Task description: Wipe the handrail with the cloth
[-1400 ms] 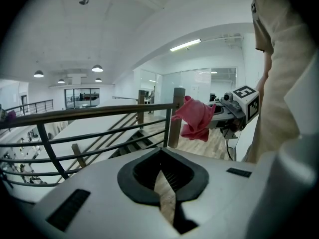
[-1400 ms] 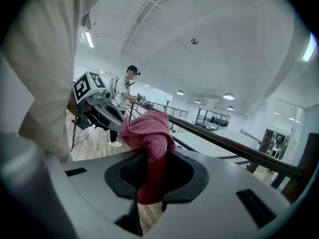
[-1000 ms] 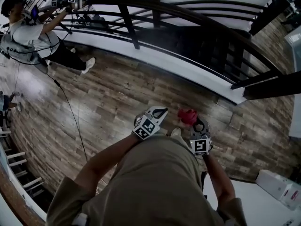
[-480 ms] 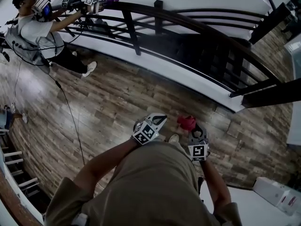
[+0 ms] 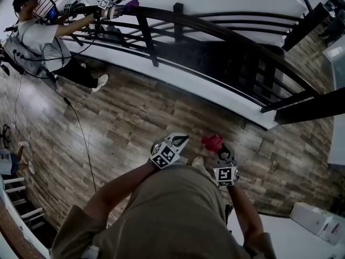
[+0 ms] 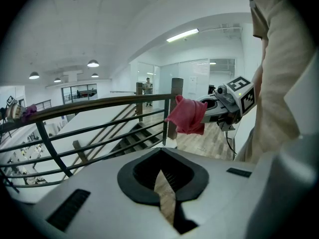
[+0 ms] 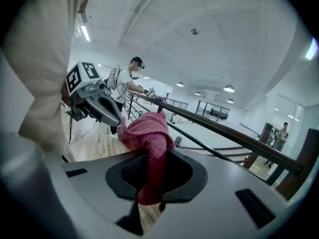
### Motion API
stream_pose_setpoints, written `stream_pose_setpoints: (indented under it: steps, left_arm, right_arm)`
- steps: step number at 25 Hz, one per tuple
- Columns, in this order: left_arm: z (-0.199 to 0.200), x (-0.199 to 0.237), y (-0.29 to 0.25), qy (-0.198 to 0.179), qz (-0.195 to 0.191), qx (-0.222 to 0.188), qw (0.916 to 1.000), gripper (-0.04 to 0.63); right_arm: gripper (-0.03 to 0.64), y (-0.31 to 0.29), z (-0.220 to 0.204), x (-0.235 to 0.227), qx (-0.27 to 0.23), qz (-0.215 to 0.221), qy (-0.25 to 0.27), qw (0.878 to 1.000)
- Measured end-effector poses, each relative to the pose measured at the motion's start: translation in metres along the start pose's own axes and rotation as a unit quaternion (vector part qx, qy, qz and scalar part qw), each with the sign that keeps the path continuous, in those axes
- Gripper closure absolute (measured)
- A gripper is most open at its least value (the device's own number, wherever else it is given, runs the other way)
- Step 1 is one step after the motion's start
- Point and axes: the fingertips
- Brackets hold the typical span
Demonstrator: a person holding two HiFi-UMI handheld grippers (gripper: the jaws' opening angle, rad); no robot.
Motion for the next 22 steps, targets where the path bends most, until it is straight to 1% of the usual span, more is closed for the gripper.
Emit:
stream_pose_setpoints:
  steps: [2, 5, 7, 10, 15, 19, 22]
  left_arm:
    - [-0.001, -0.001, 0.002, 0.000, -0.001, 0.002, 1.0000, 0.580]
    - [-0.006, -0.002, 0.012, -0.004, -0.005, 0.003, 1.0000, 0.580]
    - [-0.004, 0.003, 0.016, -0.010, -0.007, -0.001, 0.9999, 0.580]
    - [0.005, 0.009, 0.010, -0.013, -0.004, -0.006, 0.9999, 0.580]
    - [0.008, 0.010, -0.006, 0.002, 0.002, -0.004, 1.0000, 0.580]
    - [0.009, 0.009, -0.016, -0.004, 0.000, -0.002, 1.0000, 0.580]
    - [0.009, 0.004, -0.020, -0.002, 0.005, 0.002, 1.0000, 0.580]
  right_arm:
    - [0.538, 0.002, -0.002, 0.000, 0.013, -0.001, 0.004, 1.000]
    - [0.539, 0.006, 0.003, 0.007, 0.018, -0.004, 0.004, 1.000]
    - [0.540, 0.001, 0.007, 0.008, 0.022, 0.002, 0.016, 1.000]
    - [0.540, -0.009, 0.004, -0.003, 0.021, 0.022, 0.037, 0.999]
    - [0.540, -0.009, -0.013, -0.012, 0.022, 0.053, 0.053, 0.997]
    - [0.540, -0.015, -0.019, -0.010, 0.015, 0.083, 0.079, 0.993]
    - [0.540, -0.014, -0.028, -0.010, 0.013, 0.096, 0.081, 0.992]
Point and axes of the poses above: the fingertips, and each gripper's own axes: y backward along the fingers, x to its left, z out of its top, and after that the axes turned 14 degrees about y, right-handed
